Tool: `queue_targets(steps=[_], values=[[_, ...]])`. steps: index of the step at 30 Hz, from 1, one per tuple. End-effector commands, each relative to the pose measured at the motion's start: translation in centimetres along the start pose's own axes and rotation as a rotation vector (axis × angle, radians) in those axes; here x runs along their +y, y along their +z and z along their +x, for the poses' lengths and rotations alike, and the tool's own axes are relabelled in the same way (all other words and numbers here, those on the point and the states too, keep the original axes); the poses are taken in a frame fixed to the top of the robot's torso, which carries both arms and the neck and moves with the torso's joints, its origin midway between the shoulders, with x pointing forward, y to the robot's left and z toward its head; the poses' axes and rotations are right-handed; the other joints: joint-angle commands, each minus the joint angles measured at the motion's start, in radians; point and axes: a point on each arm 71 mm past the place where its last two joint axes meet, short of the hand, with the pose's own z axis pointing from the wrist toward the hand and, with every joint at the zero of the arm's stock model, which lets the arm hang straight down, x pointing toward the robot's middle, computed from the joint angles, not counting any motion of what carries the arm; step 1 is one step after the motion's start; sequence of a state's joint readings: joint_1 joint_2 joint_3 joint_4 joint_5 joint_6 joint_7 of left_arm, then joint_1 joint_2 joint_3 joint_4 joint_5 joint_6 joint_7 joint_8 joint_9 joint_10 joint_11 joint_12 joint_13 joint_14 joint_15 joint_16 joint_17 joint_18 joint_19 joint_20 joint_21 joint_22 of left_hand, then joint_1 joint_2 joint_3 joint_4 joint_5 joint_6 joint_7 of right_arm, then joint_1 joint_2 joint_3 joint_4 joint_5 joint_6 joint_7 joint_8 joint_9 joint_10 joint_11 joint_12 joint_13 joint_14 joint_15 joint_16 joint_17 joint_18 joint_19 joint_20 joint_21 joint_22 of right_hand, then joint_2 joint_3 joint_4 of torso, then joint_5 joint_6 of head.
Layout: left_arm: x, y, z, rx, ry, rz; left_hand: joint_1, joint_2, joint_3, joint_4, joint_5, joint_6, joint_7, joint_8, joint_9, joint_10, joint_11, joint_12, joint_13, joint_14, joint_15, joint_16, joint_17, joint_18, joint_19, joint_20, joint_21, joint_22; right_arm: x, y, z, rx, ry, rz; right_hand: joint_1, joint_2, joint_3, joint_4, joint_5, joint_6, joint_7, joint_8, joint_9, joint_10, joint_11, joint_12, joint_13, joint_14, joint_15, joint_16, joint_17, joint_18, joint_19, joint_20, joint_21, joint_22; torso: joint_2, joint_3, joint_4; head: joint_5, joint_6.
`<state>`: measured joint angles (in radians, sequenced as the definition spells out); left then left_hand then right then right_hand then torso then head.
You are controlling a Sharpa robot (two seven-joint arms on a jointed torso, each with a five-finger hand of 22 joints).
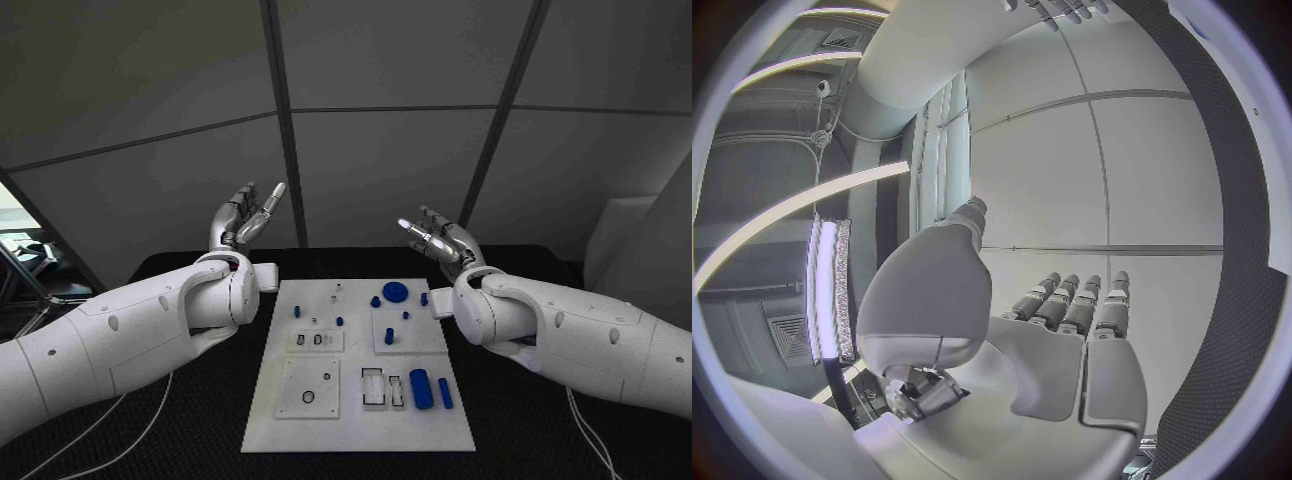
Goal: Assemble the parts on the task board
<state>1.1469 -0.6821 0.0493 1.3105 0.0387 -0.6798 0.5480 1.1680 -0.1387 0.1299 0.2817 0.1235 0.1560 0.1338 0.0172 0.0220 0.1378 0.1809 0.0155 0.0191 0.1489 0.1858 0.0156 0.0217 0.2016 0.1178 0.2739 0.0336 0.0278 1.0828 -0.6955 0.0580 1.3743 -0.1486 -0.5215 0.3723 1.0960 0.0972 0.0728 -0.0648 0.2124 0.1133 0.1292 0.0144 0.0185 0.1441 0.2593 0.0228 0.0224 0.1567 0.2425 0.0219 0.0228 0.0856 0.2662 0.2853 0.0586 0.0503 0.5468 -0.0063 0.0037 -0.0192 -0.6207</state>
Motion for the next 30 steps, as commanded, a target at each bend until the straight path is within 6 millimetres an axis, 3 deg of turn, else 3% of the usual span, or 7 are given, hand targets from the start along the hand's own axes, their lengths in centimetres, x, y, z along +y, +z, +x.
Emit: queue_targets(steps=[1,7,9,14,18,24,30], values=[[-0.5,0.2,0.3,0.039,-0.039,0.05,0.052,0.006,0.011,0.014,0.009,0.017,0.104,0.007,0.003,0.009,0.026,0.007,0.003,0.014,0.025,0.009,0.003,-0.048,0.003,0.02,0.008,0.003,0.0,0.5,1.1,0.194,-0.053,0.027,0.102,0.005,0.02,-0.035,0.013,0.118,0.171,0.028,0.016,0.192,0.019,0.038,0.02,0.218,0.019,0.046,0.022,0.012,0.147,0.007,0.07,0.036,0.0,0.0,0.0001,0.0,0.0],[-0.5,0.2,0.3,0.039,-0.039,0.05,0.062,0.027,0.023,0.012,0.005,0.049,0.115,0.013,0.007,0.052,0.038,0.012,0.008,0.053,0.034,0.015,0.008,-0.06,0.007,0.019,0.013,0.005,0.2,1.1,1.2,0.247,-0.079,0.039,0.17,-0.003,0.035,-0.078,-0.001,0.437,0.155,0.1,0.052,0.639,-0.021,0.152,0.053,0.649,-0.033,0.141,0.049,0.062,0.348,0.003,0.167,0.076,0.0,0.0,0.0001,0.0,0.0],[0.2,0.5,-1.8,0.06,-0.05,0.024,0.069,0.038,0.028,0.011,0.003,0.077,0.123,0.017,0.01,0.082,0.047,0.016,0.011,0.093,0.041,0.022,0.012,-0.065,0.026,0.02,0.024,0.011,0.4,1.3,-1.6,0.186,-0.343,-0.059,0.185,-0.004,0.04,-0.089,-0.006,0.534,0.14,0.115,0.058,0.692,-0.036,0.159,0.048,0.704,-0.05,0.146,0.045,0.079,0.39,0.004,0.185,0.08,0.008,-0.001,0.0024,0.0,-0.013],[0.0,0.3,-2.4,0.064,-0.052,0.022,0.092,0.059,0.033,0.005,-0.001,0.21,0.151,0.043,0.024,0.226,0.08,0.036,0.023,0.283,0.059,0.065,0.03,-0.082,0.157,0.019,0.092,0.045,0.7,1.2,-2.1,0.192,-0.452,-0.105,0.201,-0.01,0.063,-0.111,0.002,0.728,0.111,0.125,0.056,0.79,-0.064,0.147,0.039,0.811,-0.081,0.139,0.041,0.098,0.461,-0.003,0.217,0.08,0.018,-0.0009,0.005,-0.002,-0.011],[-0.3,0.0,-2.8,0.068,-0.054,0.029,0.117,0.076,0.033,-0.007,-0.003,0.356,0.154,0.072,0.037,0.397,0.077,0.06,0.033,0.555,0.037,0.132,0.052,-0.061,0.448,0.017,0.239,0.113,1.3,1.3,-2.2,0.201,-0.518,-0.139,0.198,-0.014,0.086,-0.119,0.008,0.776,0.101,0.116,0.05,0.836,-0.078,0.132,0.039,0.861,-0.094,0.132,0.042,0.1,0.491,-0.014,0.23,0.078,0.03,-0.0004,0.0065,-0.006,-0.01],[-0.9,-0.6,-3.5,0.075,-0.056,0.046,0.147,0.089,0.022,-0.044,-0.004,0.572,0.139,0.116,0.049,0.67,0.05,0.097,0.047,0.7,0.005,0.148,0.048,-0.029,0.556,0.014,0.288,0.122,2.4,1.6,-2.5,0.208,-0.608,-0.179,0.181,-0.03,0.147,-0.131,0.022,0.827,0.092,0.089,0.047,0.897,-0.09,0.093,0.039,0.94,-0.114,0.117,0.045,0.099,0.541,-0.034,0.254,0.077,0.057,-0.0023,0.0147,-0.015,-0.002],[-1.6,-1.2,-3.6,0.106,-0.044,0.071,0.187,0.082,0.008,-0.091,-0.005,0.681,0.121,0.125,0.047,0.748,0.028,0.101,0.045,0.801,-0.02,0.152,0.053,-0.017,0.643,0.002,0.325,0.127,3.4,2.0,-2.7,0.226,-0.731,-0.209,0.169,-0.053,0.201,-0.139,0.023,0.874,0.081,0.079,0.049,0.965,-0.11,0.077,0.041,1.048,-0.147,0.133,0.058,0.099,0.611,-0.069,0.303,0.094,0.084,-0.0045,0.0271,-0.026,-0.003]])
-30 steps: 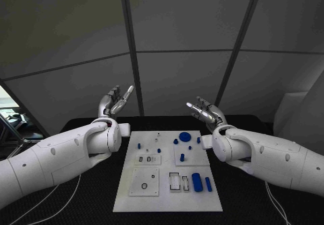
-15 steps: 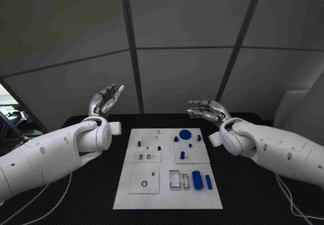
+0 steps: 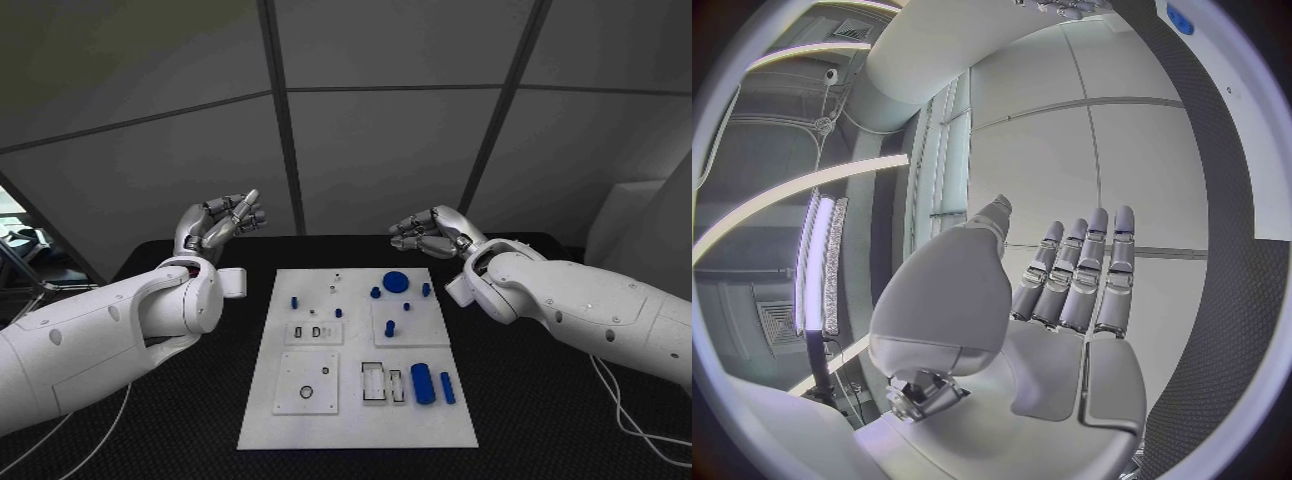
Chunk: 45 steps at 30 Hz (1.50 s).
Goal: Assemble the parts on the task board
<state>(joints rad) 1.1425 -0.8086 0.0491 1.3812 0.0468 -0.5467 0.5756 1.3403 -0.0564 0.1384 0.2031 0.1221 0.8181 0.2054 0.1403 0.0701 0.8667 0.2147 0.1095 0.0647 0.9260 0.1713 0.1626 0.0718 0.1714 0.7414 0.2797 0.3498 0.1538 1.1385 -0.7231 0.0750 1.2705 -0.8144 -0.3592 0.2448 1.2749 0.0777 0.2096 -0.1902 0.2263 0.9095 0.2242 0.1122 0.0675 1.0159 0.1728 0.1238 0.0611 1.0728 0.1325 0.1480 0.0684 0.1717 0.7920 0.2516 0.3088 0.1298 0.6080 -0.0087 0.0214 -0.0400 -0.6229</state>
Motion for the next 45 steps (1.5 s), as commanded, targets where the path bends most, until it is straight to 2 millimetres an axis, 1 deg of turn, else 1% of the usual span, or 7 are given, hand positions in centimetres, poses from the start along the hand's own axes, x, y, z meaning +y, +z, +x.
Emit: queue_targets(steps=[1,6,10,16,29,40,45], values=[[-0.7,-0.3,0.4,0.05,0.002,0.045,0.021,0.0,-0.002,-0.019,-0.004,0.029,0.047,0.001,-0.001,0.031,-0.009,0.008,0.0,0.04,-0.01,0.006,0.005,0.013,0.032,-0.008,0.014,0.002,0.7,0.3,-0.2,0.033,-0.16,-0.038,-0.009,-0.037,0.072,-0.015,0.009,0.085,-0.018,-0.02,0.0,0.105,-0.027,-0.026,0.002,0.152,-0.044,0.011,0.016,0.013,0.098,-0.042,0.064,0.019,0.029,-0.0028,0.0115,-0.008,0.002],[-1.3,-1.3,1.2,0.111,-0.011,0.018,0.031,0.003,-0.012,-0.042,-0.004,0.076,0.036,-0.001,-0.002,0.087,-0.024,0.011,0.002,0.109,-0.029,0.008,0.021,0.013,0.09,-0.027,0.041,0.008,2.1,0.4,0.1,0.089,-0.349,-0.071,0.007,-0.062,0.084,-0.03,-0.001,0.1,-0.026,-0.029,0.0,0.136,-0.046,-0.04,0.003,0.279,-0.08,0.062,0.049,0.014,0.186,-0.085,0.149,0.061,0.058,-0.0066,0.0238,-0.017,0.017],[-1.6,-2.2,2.0,0.159,-0.031,-0.008,0.028,0.006,-0.017,-0.047,-0.004,0.092,0.033,-0.004,-0.003,0.104,-0.028,0.009,0.002,0.129,-0.034,0.006,0.027,0.013,0.108,-0.034,0.051,0.01,2.9,0.5,0.6,0.139,-0.48,-0.078,0.014,-0.079,0.073,-0.031,-0.005,0.124,-0.04,-0.03,0.001,0.164,-0.063,-0.047,0.004,0.381,-0.107,0.119,0.089,0.011,0.245,-0.124,0.24,0.11,0.078,-0.0106,0.0304,-0.023,0.015],[-1.9,-3.1,3.2,0.207,-0.053,-0.033,0.028,0.006,-0.018,-0.047,-0.004,0.093,0.032,-0.005,-0.003,0.105,-0.029,0.009,0.001,0.13,-0.035,0.005,0.028,0.013,0.11,-0.034,0.052,0.01,3.5,0.8,1.5,0.204,-0.659,-0.054,0.002,-0.104,0.06,-0.014,-0.015,0.16,-0.059,-0.026,0.002,0.19,-0.079,-0.055,0.008,0.435,-0.127,0.194,0.155,0.01,0.263,-0.144,0.329,0.163,0.1,-0.0131,0.0395,-0.037,0.014],[-1.9,-3.5,4.2,0.248,-0.073,-0.054,0.007,0.006,-0.039,-0.04,-0.006,0.096,0.032,-0.015,-0.004,0.108,-0.029,-0.002,0.0,0.141,-0.037,-0.003,0.033,0.012,0.126,-0.038,0.061,0.012,3.9,1.0,2.5,0.233,-0.884,-0.018,-0.005,-0.155,0.063,0.049,-0.029,0.095,-0.073,-0.045,0.0,0.146,-0.087,-0.057,0.013,0.427,-0.137,0.624,0.495,0.011,0.29,-0.153,0.497,0.265,0.122,-0.0124,0.0464,-0.045,0.02],[-1.9,-3.6,4.5,0.263,-0.075,-0.057,0.004,0.006,-0.044,-0.04,-0.006,0.095,0.033,-0.019,-0.005,0.106,-0.028,-0.006,0.0,0.141,-0.036,-0.006,0.034,0.012,0.129,-0.039,0.063,0.012,4.0,1.4,3.0,0.249,-0.913,-0.013,0.011,-0.159,0.072,0.077,-0.029,0.091,-0.078,-0.041,0.002,0.125,-0.087,-0.054,0.016,0.421,-0.136,0.835,0.713,0.011,0.279,-0.15,0.558,0.307,0.128,-0.01,0.0479,-0.039,0.016],[-1.9,-3.6,4.5,0.264,-0.075,-0.061,0.003,0.007,-0.046,-0.04,-0.006,0.094,0.034,-0.021,-0.005,0.105,-0.028,-0.008,0.0,0.14,-0.036,-0.008,0.034,0.012,0.13,-0.039,0.063,0.012,4.0,1.4,3.2,0.259,-0.915,-0.013,0.019,-0.156,0.086,0.085,-0.03,0.094,-0.078,-0.04,0.002,0.135,-0.088,-0.052,0.018,0.427,-0.136,0.912,0.794,0.001,0.307,-0.151,0.622,0.387,0.13,-0.008,0.0468,-0.035,0.016]])
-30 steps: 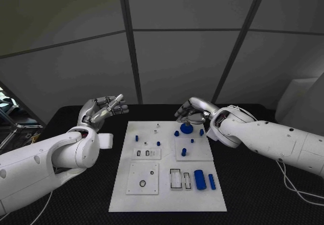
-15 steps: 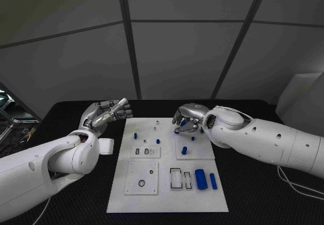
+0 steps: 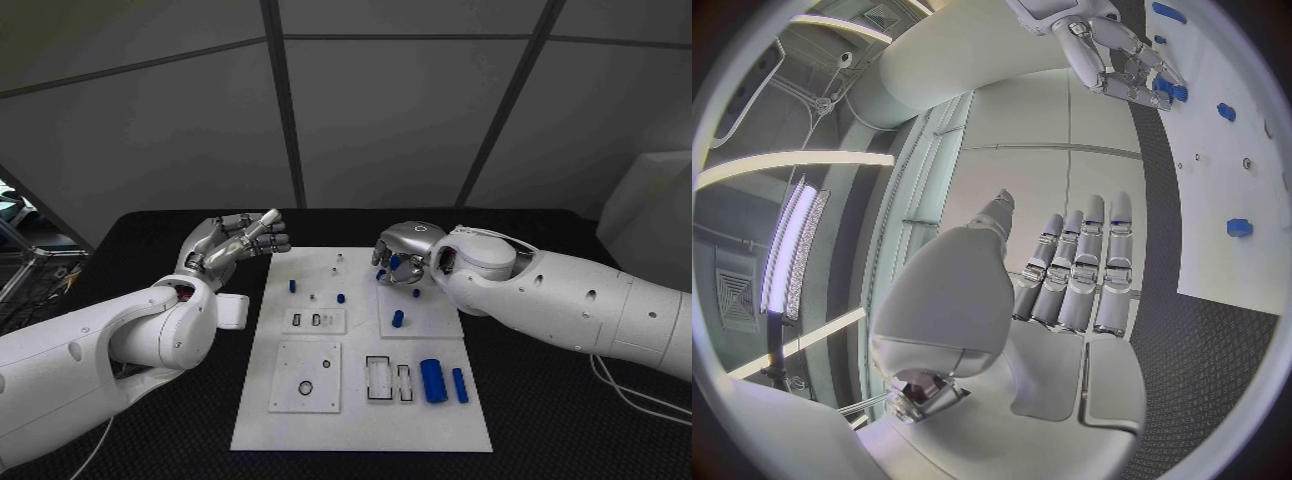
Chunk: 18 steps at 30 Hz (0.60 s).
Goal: Assemble the parts on the task board
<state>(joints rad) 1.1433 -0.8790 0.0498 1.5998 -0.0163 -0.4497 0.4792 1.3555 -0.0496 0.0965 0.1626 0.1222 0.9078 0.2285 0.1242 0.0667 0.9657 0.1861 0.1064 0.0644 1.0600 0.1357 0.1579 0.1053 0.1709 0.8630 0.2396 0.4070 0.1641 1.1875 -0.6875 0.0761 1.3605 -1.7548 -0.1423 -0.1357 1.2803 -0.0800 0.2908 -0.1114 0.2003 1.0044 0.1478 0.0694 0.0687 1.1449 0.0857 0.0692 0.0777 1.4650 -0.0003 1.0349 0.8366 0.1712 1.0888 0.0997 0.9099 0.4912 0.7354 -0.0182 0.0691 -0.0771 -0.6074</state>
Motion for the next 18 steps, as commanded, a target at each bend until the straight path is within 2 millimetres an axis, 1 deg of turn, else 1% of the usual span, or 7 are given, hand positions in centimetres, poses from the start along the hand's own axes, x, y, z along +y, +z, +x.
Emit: queue_targets(steps=[1,4,7,12,15,18], values=[[-0.11,0.05,0.2,0.022,-0.001,0.002,-0.012,0.0,-0.005,0.0,-0.006,0.004,0.011,-0.005,-0.001,0.006,0.001,-0.005,0.0,0.006,0.0,-0.003,0.001,0.012,0.008,0.001,0.006,0.001,0.01,0.07,0.0,0.022,-0.031,0.005,0.016,0.002,0.008,0.007,-0.005,-0.001,-0.002,0.002,0.001,0.008,-0.001,0.003,0.001,0.036,-0.003,0.038,0.041,-0.001,0.015,0.0,0.032,0.04,0.002,0.0013,-0.0013,0.003,0.0],[-0.09,0.05,0.17,0.022,-0.001,-0.001,-0.013,0.0,-0.006,0.001,-0.006,0.003,0.011,-0.006,-0.001,0.005,0.001,-0.006,0.0,0.006,0.0,-0.004,0.001,0.012,0.008,0.001,0.006,0.001,0.0,0.1,0.06,0.029,-0.032,0.005,0.02,0.004,0.018,0.01,-0.007,0.004,-0.001,0.004,0.001,0.017,-0.002,0.005,0.002,0.038,-0.003,0.072,0.077,-0.006,0.029,0.0,0.062,0.079,0.004,0.0023,-0.002,0.003,0.001],[-0.06,0.06,0.13,0.022,-0.001,-0.004,-0.013,0.0,-0.006,0.001,-0.006,0.003,0.011,-0.006,-0.001,0.005,0.001,-0.006,0.0,0.006,0.0,-0.004,0.001,0.012,0.008,0.001,0.006,0.001,0.02,0.15,0.12,0.035,-0.032,0.005,0.024,0.007,0.03,0.013,-0.011,0.014,-0.001,0.007,0.003,0.028,-0.003,0.007,0.003,0.036,-0.003,0.088,0.092,-0.008,0.034,-0.001,0.081,0.1,0.005,0.0029,-0.0025,0.004,0.002],[-0.05,0.05,0.07,0.022,-0.001,-0.006,-0.013,0.001,-0.007,0.001,-0.006,0.003,0.012,-0.007,-0.002,0.005,0.002,-0.006,0.0,0.006,0.0,-0.005,0.001,0.012,0.009,0.001,0.006,0.001,0.05,0.27,0.21,0.043,-0.031,0.004,0.03,0.008,0.05,0.016,-0.02,0.018,0.0,0.007,0.002,0.037,-0.003,0.006,0.003,0.034,-0.002,0.112,0.115,-0.012,0.04,-0.001,0.108,0.133,0.007,0.0039,-0.0019,0.004,0.0],[-0.05,0.03,0.08,0.022,-0.001,-0.007,-0.014,0.001,-0.007,0.001,-0.006,0.003,0.012,-0.007,-0.002,0.004,0.002,-0.007,0.0,0.006,0.0,-0.005,0.001,0.012,0.009,0.001,0.007,0.001,0.01,0.34,0.25,0.045,-0.03,0.005,0.031,0.007,0.06,0.019,-0.023,0.018,0.002,0.005,0.001,0.04,-0.002,0.005,0.002,0.035,-0.001,0.129,0.134,-0.015,0.046,-0.002,0.125,0.156,0.008,0.0038,-0.0006,0.007,-0.003],[-0.06,0.02,0.09,0.023,-0.001,-0.007,-0.014,0.002,-0.008,0.001,-0.006,0.003,0.012,-0.008,-0.002,0.004,0.002,-0.007,0.0,0.005,0.0,-0.006,0.001,0.012,0.009,0.001,0.007,0.001,-0.05,0.43,0.31,0.048,-0.028,0.006,0.033,0.006,0.071,0.021,-0.026,0.021,0.002,0.005,0.001,0.043,-0.002,0.004,0.002,0.035,0.0,0.142,0.147,-0.017,0.048,-0.001,0.139,0.172,0.009,0.0034,-0.0009,0.006,-0.003]])
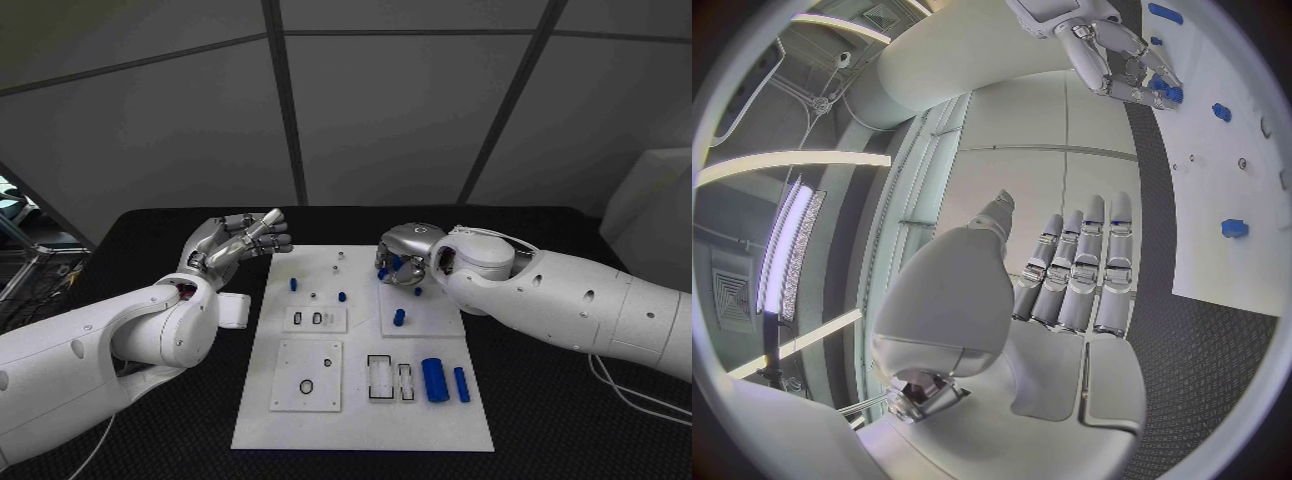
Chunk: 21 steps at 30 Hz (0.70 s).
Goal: Assemble the parts on the task board
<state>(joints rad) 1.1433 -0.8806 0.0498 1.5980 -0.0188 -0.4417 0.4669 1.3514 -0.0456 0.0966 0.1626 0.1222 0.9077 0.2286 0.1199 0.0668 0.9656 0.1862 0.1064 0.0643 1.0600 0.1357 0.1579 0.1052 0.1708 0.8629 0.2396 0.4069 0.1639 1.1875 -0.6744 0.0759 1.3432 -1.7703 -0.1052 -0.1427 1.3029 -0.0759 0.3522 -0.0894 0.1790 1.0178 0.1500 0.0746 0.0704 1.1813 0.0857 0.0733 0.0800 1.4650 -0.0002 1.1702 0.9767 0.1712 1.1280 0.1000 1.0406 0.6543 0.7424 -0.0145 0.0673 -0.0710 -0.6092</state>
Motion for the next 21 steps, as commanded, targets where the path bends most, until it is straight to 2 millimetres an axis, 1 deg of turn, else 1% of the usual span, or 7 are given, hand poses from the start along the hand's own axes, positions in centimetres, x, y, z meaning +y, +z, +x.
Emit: queue_targets(steps=[1,5,9,14,17,19,21], values=[[-0.1,0.0,0.2,0.018,-0.001,0.004,-0.01,-0.002,-0.008,0.001,-0.006,0.003,0.012,-0.003,-0.002,0.004,0.002,-0.007,0.0,0.005,0.0,-0.006,0.001,0.012,0.009,0.001,0.007,0.001,0.0,0.1,0.0,0.013,-0.007,-0.003,0.012,0.003,0.015,0.001,-0.005,0.008,0.0,0.0,0.0,0.008,-0.002,-0.001,-0.001,0.035,0.0,0.011,0.011,-0.017,0.01,-0.002,0.013,0.015,0.002,-0.0004,0.001,0.0,-0.001],[-0.2,0.0,0.2,0.019,-0.002,0.004,-0.01,-0.002,-0.008,0.001,-0.006,0.003,0.012,-0.003,-0.002,0.004,0.002,-0.007,0.0,0.005,0.0,-0.006,0.001,0.012,0.009,0.001,0.007,0.001,0.0,0.2,-0.1,0.004,0.003,-0.007,0.017,0.01,0.037,0.006,-0.012,0.018,0.003,0.003,0.0,0.022,-0.003,0.002,0.0,0.038,0.0,0.041,0.044,-0.022,0.021,-0.002,0.043,0.054,0.003,0.001,0.0006,-0.001,0.002],[-0.2,0.0,0.2,0.019,-0.001,0.003,-0.01,-0.002,-0.008,0.001,-0.006,0.003,0.012,-0.003,-0.002,0.004,0.002,-0.007,0.0,0.005,0.0,-0.006,0.001,0.012,0.009,0.001,0.007,0.001,0.1,0.3,-0.2,-0.023,0.014,-0.017,0.026,0.018,0.06,0.008,-0.016,0.049,0.004,0.017,0.006,0.05,-0.006,0.01,0.005,0.046,-0.002,0.085,0.096,-0.032,0.05,-0.004,0.09,0.123,0.004,0.0012,-0.0006,0.0,0.0],[-0.1,0.0,0.1,0.017,-0.001,0.002,-0.01,-0.002,-0.008,0.001,-0.006,0.002,0.012,-0.004,-0.002,0.004,0.002,-0.008,0.0,0.005,0.001,-0.007,0.002,0.012,0.009,0.002,0.007,0.001,0.2,0.2,-0.7,-0.079,0.031,-0.031,0.048,0.031,0.09,0.002,-0.025,0.077,-0.002,0.028,0.009,0.076,-0.014,0.016,0.01,0.049,-0.009,0.117,0.132,-0.041,0.072,-0.006,0.133,0.182,0.004,0.0017,-0.0013,0.001,-0.001],[-0.1,0.0,0.0,0.016,0.0,0.001,-0.01,-0.002,-0.008,0.001,-0.006,0.002,0.012,-0.004,-0.002,0.004,0.002,-0.008,0.0,0.005,0.001,-0.007,0.002,0.012,0.009,0.002,0.007,0.001,0.3,0.0,-0.9,-0.113,0.048,-0.041,0.053,0.031,0.1,0.0,-0.024,0.082,-0.003,0.028,0.009,0.081,-0.015,0.015,0.011,0.049,-0.01,0.127,0.143,-0.043,0.076,-0.007,0.148,0.2,0.004,0.0023,-0.0013,-0.002,0.002],[-0.1,0.0,-0.1,0.015,0.001,0.0,-0.01,-0.001,-0.009,0.001,-0.006,0.002,0.012,-0.005,-0.002,0.003,0.002,-0.009,0.0,0.004,0.001,-0.008,0.002,0.011,0.008,0.002,0.006,0.001,0.4,-0.1,-1.1,-0.135,0.064,-0.044,0.052,0.03,0.101,0.0,-0.024,0.083,-0.002,0.028,0.009,0.082,-0.015,0.014,0.011,0.049,-0.011,0.131,0.146,-0.044,0.077,-0.007,0.152,0.205,0.004,0.0022,-0.0014,-0.002,0.003],[-0.1,0.0,-0.1,0.014,0.001,-0.001,-0.01,-0.001,-0.01,0.001,-0.006,0.002,0.013,-0.006,-0.002,0.002,0.003,-0.01,0.0,0.003,0.001,-0.009,0.002,0.011,0.008,0.002,0.006,0.001,0.5,-0.2,-1.3,-0.156,0.079,-0.046,0.049,0.027,0.102,0.002,-0.026,0.084,-0.002,0.028,0.009,0.083,-0.015,0.013,0.011,0.048,-0.01,0.132,0.146,-0.044,0.076,-0.006,0.155,0.209,0.004,0.002,-0.0023,0.0,0.007]])
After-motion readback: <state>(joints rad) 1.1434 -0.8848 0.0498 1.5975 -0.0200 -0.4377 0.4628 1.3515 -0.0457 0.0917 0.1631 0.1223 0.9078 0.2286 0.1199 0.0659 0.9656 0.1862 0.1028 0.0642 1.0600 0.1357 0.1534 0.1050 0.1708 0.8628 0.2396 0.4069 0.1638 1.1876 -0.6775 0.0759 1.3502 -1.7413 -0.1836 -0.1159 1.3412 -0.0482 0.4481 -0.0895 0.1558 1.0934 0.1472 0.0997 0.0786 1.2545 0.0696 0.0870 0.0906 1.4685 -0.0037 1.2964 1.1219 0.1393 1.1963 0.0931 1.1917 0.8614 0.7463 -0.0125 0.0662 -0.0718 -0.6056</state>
